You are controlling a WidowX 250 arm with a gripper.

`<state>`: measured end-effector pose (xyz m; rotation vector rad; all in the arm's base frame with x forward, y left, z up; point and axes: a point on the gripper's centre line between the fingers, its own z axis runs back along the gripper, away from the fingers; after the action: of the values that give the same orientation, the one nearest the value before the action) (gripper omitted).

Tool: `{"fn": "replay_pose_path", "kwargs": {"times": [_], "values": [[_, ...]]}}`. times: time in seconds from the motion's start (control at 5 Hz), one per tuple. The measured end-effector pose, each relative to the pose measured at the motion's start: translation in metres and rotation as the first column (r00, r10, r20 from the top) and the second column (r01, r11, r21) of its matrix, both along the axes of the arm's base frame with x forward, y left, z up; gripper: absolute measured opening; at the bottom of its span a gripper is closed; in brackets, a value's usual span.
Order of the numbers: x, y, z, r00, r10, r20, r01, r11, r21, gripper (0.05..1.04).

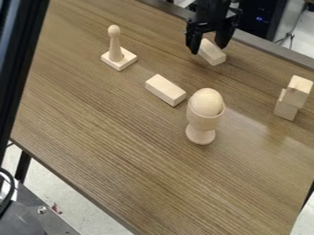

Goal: Move the triangle box and place top of the other triangle

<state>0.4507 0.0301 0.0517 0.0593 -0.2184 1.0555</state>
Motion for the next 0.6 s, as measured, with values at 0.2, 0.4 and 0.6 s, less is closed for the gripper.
{"fn": "replay_pose_path", "kwargs": {"times": [0.2, 0.4, 0.6], "values": [[0.0036, 0.0004, -0.0047, 1.0, 0.001, -0.006, -0.001, 1.0, 0.002, 1.0], [0.0037, 0.0003, -0.005, 1.0, 0.005, -0.004, -0.005, 1.0, 0.001, 1.0], [-0.0006, 0.0001, -0.0133, 1.0, 0.01, -0.009, -0.01, 1.0, -0.001, 1.0]]}}
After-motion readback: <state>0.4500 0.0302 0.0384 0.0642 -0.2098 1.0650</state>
